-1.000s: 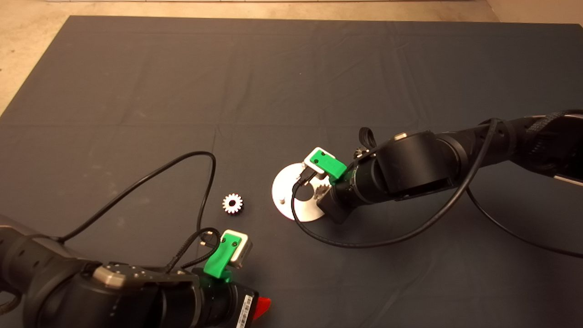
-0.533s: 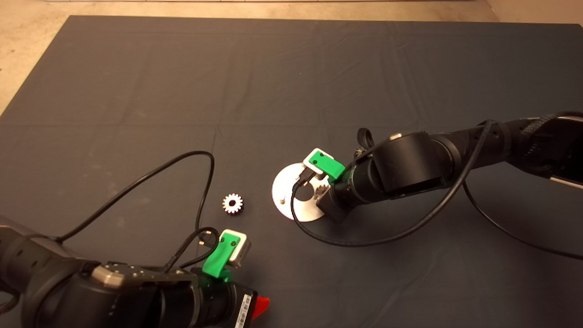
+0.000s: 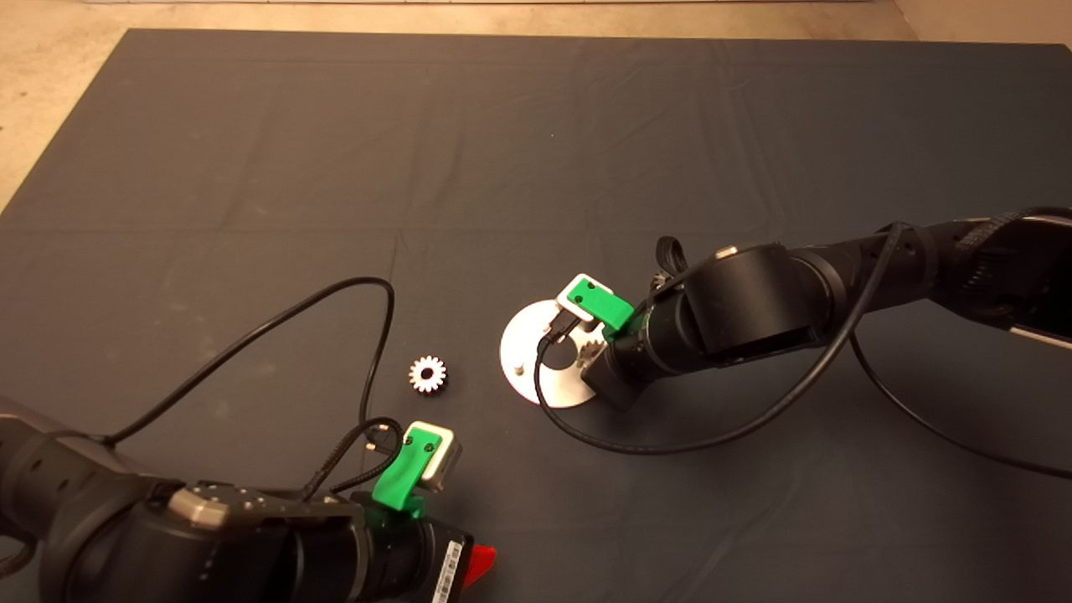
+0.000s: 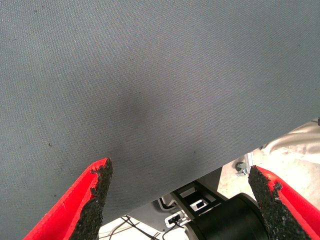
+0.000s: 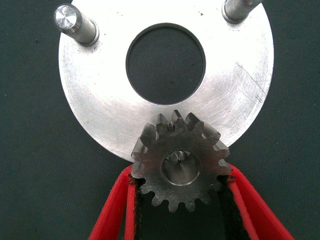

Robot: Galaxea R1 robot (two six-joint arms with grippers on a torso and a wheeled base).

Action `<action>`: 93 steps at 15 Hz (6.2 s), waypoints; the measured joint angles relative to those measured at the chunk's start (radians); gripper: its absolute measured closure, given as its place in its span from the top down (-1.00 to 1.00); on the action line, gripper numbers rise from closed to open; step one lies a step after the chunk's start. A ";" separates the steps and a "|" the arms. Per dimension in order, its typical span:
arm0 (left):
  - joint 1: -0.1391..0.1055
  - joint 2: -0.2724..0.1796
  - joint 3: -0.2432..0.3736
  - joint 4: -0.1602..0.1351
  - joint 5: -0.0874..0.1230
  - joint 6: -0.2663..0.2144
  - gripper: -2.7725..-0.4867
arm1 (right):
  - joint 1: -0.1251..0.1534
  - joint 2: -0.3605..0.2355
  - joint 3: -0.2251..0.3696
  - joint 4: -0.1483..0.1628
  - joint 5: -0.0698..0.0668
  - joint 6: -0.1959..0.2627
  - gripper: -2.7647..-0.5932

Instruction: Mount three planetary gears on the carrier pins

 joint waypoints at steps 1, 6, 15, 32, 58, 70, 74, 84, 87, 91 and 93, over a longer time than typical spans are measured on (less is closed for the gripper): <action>0.000 0.000 0.000 0.000 0.000 0.000 0.25 | 0.000 0.000 0.001 0.000 0.000 0.000 -0.78; 0.000 -0.003 0.000 0.000 0.000 0.000 0.25 | -0.001 -0.004 0.007 0.001 0.003 -0.003 -0.79; -0.003 -0.009 0.000 0.001 0.000 0.000 0.25 | -0.005 -0.030 0.037 0.016 0.003 -0.004 -0.79; -0.003 -0.014 0.000 0.001 0.000 0.000 0.25 | -0.005 -0.036 0.040 0.016 0.003 -0.012 -0.78; -0.003 -0.014 0.000 0.001 0.000 0.000 0.25 | 0.050 -0.048 0.094 0.013 0.000 -0.007 -0.79; -0.014 -0.014 0.000 0.001 0.000 0.000 0.25 | 0.027 -0.022 0.047 0.012 0.000 -0.008 -0.79; -0.021 -0.014 0.000 0.001 0.000 0.000 0.25 | 0.027 -0.021 0.046 0.011 0.000 -0.008 -0.79; -0.042 -0.014 0.000 0.002 0.000 -0.005 0.25 | -0.003 -0.019 0.024 0.002 -0.001 -0.019 -0.79; -0.043 -0.014 0.000 0.002 0.000 -0.007 0.25 | -0.004 -0.019 0.011 0.000 0.005 -0.027 -0.79; -0.047 -0.014 0.000 0.001 0.000 -0.007 0.25 | -0.006 -0.019 0.004 -0.002 0.008 -0.034 -0.79; -0.047 -0.014 0.000 0.001 0.000 -0.007 0.25 | -0.006 -0.019 0.004 -0.003 0.008 -0.034 -0.79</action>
